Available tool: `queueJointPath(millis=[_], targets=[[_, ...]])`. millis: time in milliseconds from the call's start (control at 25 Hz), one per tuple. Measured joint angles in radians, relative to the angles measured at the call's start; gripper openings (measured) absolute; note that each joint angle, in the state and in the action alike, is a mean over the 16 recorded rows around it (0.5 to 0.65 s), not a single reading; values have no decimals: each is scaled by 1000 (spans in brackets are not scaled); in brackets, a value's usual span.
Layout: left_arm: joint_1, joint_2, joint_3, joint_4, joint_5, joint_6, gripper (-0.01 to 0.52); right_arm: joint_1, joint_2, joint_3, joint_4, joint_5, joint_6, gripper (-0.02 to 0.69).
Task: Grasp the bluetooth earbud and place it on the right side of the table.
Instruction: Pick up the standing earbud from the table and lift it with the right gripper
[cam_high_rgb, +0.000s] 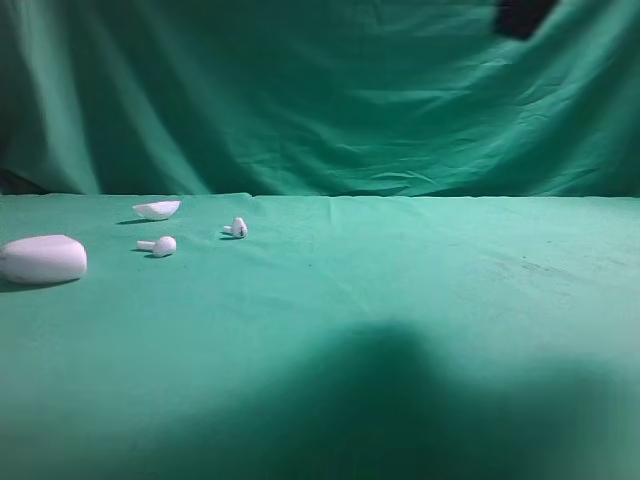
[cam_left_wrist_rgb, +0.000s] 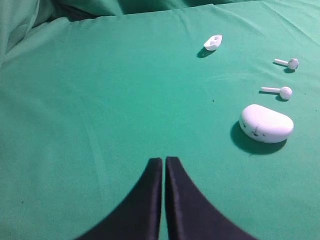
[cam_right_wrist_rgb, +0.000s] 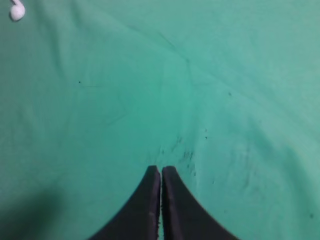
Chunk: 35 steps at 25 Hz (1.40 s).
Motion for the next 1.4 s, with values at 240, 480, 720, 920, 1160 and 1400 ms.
queueJointPath(millis=[240, 480, 720, 920, 1160, 1400], targets=[[0, 0, 0, 0, 0, 0, 0, 161, 261, -282, -103, 119, 37, 0], [0, 0, 0, 0, 0, 0, 0, 273, 500, -557, -179, 194, 109, 20], [0, 0, 0, 0, 0, 0, 0, 326, 711, -804, -194, 246, 156, 124], [0, 0, 0, 0, 0, 0, 0, 346, 844, -944, -198, 260, 200, 239], [0, 0, 0, 0, 0, 0, 0, 358, 938, -1022, -201, 237, 238, 354], [0, 0, 0, 0, 0, 0, 0, 359, 979, -1035, -203, 191, 264, 369]])
